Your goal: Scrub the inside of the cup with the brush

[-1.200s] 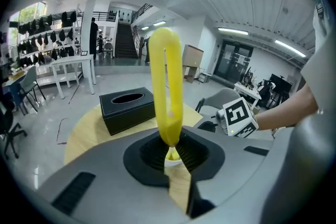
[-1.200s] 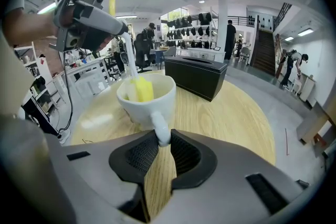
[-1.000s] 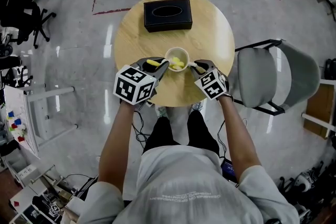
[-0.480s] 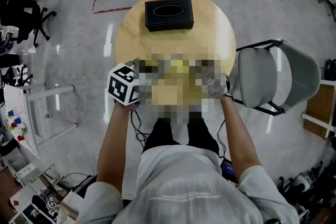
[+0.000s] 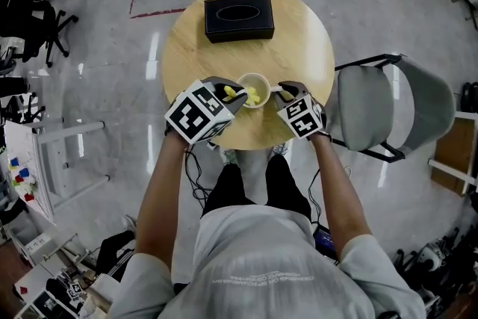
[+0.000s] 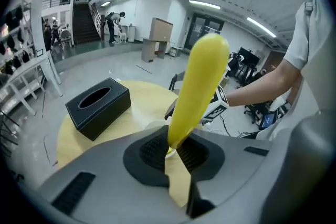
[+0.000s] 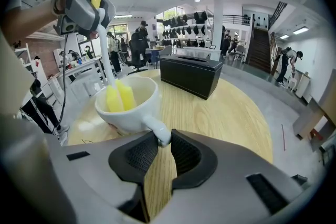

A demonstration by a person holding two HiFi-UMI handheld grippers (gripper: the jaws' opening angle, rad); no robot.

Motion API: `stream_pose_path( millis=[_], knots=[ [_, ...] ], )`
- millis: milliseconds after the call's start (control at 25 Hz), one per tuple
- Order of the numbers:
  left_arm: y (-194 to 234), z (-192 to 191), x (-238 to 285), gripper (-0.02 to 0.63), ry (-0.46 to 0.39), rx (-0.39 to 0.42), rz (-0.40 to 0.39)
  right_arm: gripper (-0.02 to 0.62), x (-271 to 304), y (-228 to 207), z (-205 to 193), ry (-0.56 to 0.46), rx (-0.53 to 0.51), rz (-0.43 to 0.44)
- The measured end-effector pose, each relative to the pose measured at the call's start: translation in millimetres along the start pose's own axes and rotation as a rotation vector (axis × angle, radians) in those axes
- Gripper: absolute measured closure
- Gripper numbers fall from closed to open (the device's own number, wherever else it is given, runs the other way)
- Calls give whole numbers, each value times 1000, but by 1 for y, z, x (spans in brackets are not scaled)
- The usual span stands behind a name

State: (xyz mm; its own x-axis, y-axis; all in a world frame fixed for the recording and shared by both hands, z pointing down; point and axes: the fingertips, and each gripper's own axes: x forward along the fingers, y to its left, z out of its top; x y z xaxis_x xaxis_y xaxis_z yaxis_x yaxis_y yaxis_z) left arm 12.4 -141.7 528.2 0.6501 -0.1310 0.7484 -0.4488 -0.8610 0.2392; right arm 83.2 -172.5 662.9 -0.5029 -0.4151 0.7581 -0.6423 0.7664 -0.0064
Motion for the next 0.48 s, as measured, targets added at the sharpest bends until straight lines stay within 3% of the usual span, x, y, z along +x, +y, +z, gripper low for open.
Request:
stream_pose_path(
  millis=[240, 480],
  knots=[
    [10, 1, -7, 555, -93, -154, -80, 492, 0, -3, 2, 1, 3, -17],
    [21, 9, -23, 555, -229, -268, -67, 492, 0, -5, 1, 5, 1, -23]
  ],
)
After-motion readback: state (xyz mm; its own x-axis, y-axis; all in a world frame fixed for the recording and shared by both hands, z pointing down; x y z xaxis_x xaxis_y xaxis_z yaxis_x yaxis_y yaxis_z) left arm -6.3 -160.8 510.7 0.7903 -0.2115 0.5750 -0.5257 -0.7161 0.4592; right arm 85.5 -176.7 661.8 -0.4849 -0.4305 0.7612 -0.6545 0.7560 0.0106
